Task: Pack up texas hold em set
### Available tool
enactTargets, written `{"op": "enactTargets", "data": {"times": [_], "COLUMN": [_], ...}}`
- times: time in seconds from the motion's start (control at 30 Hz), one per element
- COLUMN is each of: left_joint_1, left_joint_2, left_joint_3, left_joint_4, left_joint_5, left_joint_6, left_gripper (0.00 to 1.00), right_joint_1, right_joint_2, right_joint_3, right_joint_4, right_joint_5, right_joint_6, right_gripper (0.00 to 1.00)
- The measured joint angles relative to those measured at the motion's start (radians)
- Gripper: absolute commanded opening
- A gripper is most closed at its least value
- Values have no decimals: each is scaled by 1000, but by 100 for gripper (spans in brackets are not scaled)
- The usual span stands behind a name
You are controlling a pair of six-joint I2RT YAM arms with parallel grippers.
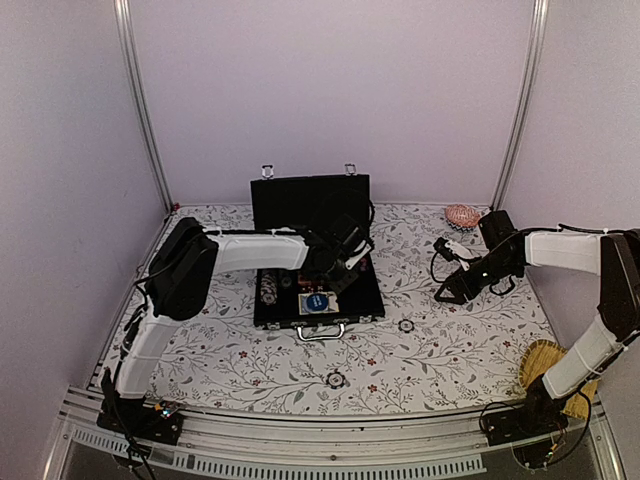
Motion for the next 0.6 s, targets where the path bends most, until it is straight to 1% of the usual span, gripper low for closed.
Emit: {"op": "enactTargets", "data": {"times": [0.07, 0.3, 0.6], "left_joint_1": [8, 64, 67], "left_joint_2": [0, 5, 5], "left_joint_3": [17, 66, 67], "left_joint_4": [-23, -27, -27], "left_joint_5": [20, 43, 75], "left_joint_6": [0, -4, -3], "left_gripper": [52, 52, 52], "right_joint_1": [0, 0, 0], "right_joint_2": [0, 0, 0], "right_joint_3": [0, 0, 0], "right_joint_4": [0, 0, 0], "right_joint_5": [0, 0, 0], "right_joint_6": [0, 0, 0], "right_gripper": [63, 63, 63]}}
